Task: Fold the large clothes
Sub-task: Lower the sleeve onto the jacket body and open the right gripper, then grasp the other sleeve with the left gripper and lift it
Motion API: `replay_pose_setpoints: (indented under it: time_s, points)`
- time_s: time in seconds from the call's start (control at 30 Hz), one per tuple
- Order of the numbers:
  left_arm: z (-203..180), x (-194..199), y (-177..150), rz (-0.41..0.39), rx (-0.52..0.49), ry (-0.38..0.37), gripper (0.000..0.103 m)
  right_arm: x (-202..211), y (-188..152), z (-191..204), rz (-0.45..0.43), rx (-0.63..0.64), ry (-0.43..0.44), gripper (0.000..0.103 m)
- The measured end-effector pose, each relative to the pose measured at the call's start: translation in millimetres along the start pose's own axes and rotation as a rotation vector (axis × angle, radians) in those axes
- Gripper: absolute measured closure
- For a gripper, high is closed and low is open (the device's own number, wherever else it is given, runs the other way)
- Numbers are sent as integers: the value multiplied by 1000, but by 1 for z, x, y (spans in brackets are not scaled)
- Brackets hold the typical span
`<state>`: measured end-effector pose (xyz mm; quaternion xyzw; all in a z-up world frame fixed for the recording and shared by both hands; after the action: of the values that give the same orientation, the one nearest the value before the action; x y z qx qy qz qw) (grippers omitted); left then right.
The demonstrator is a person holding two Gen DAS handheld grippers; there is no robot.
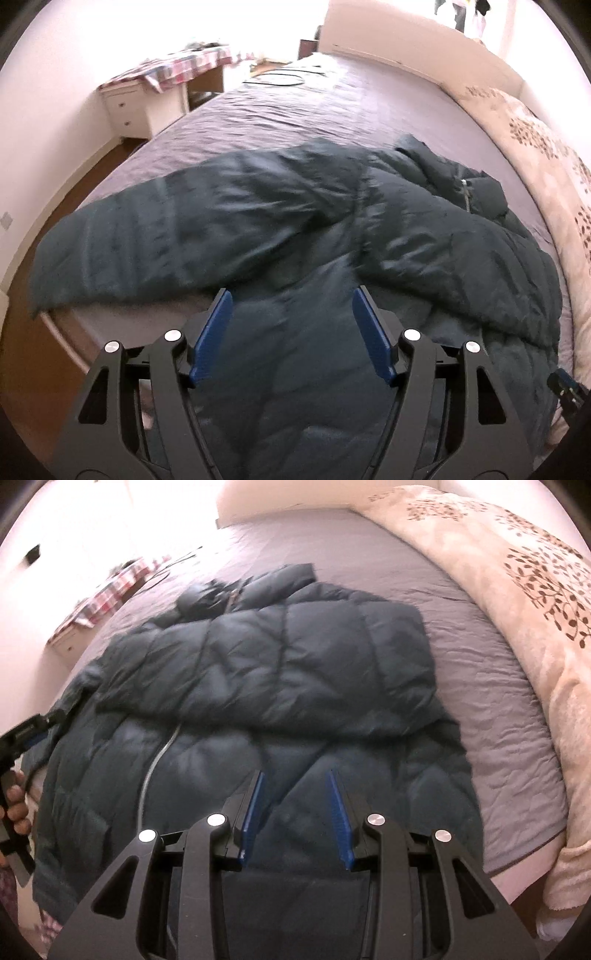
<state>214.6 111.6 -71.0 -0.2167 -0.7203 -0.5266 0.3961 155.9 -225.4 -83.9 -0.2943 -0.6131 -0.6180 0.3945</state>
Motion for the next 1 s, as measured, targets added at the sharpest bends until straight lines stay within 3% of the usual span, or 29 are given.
replay_pose_setpoints:
  time_s: [0.17,0.53,0.83,1.0]
  points:
    - [47,9,-11,-8,93,-2,36,0,-10,16,23,37,12,66]
    - [165,6,-14,-32,437,-87,36,-3,-8,35,33,72,3,66]
    - [211,-24,-13,-6,610,-119,43,-14,-10,40,63,82,-6,66]
    - [226,-41,-17,32,769,-231,48,-18,-9,39,71,77,-9,66]
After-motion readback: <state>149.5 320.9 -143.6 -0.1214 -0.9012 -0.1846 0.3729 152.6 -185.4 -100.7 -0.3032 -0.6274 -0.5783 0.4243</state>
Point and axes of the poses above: each gripper's, at about its wrist camera, not at the fingertips, and x roughly against the way its jaws point, z to its left, y to its top, the point moved 3 cm from there along -x, roughly the way its jaws point, and after that the axes turned 5 degrees about x, right-handed, at the moved point
